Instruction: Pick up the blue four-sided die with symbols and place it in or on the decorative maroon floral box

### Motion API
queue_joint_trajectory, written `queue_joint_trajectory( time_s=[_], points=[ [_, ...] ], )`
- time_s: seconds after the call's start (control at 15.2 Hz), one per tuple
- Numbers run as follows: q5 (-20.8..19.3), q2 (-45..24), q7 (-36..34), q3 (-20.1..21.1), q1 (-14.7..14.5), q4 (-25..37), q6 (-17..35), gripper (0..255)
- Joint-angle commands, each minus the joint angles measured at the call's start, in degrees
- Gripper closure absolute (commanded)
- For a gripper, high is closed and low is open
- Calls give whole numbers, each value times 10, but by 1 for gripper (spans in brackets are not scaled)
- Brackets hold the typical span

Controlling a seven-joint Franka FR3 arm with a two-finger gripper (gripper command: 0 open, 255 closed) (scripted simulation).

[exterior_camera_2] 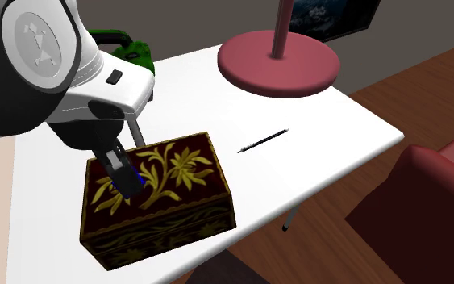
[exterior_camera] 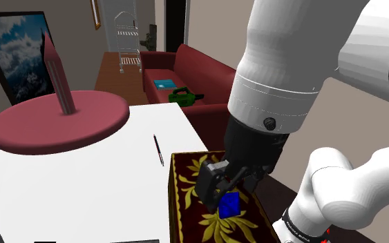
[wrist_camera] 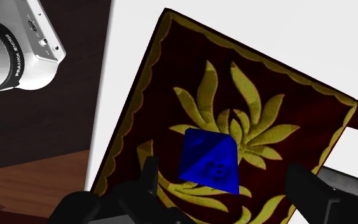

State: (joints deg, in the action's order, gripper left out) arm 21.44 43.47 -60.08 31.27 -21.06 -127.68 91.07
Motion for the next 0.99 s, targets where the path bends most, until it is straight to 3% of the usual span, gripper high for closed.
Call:
queue_joint_trajectory(
  time_s=[0.0, 0.13, 0.4, 0.92],
  points=[
    [0, 0, 0, 0, 0, 0, 0, 0],
    [0, 0, 0, 0, 0, 0, 0, 0],
    [-16, -20, -8, -16, 8, 84, -65, 0],
    [-16, -20, -8, -16, 8, 84, -65, 0]
  ],
)
